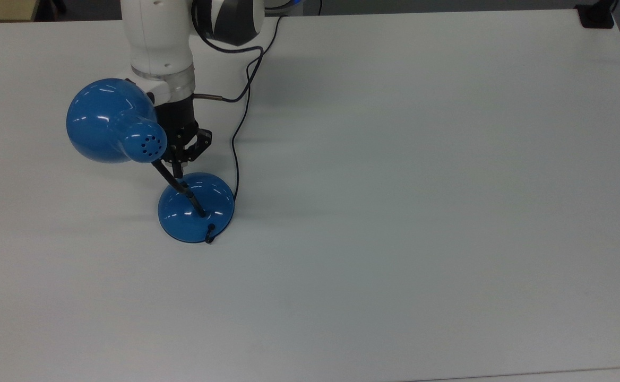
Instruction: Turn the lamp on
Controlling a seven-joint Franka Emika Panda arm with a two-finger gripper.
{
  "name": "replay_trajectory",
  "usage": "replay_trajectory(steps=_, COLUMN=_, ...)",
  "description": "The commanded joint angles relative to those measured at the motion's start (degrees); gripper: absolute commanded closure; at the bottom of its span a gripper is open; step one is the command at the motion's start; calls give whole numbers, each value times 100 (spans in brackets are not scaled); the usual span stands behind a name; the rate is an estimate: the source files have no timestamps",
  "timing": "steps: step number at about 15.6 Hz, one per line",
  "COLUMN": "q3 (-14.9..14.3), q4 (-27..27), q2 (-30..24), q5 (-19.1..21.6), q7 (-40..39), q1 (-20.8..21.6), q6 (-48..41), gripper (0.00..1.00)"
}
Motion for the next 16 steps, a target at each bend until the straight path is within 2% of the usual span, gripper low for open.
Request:
replay_trajectory(steps=1, q3=6, q4=-26, q2=149, q5=80, q7=85, q1=3, q6=369, gripper=100)
replay_trajectory(steps=16, q3=6, q4=27, q2=483, q5=80, q7=155, q1=65, q6=554, gripper=100)
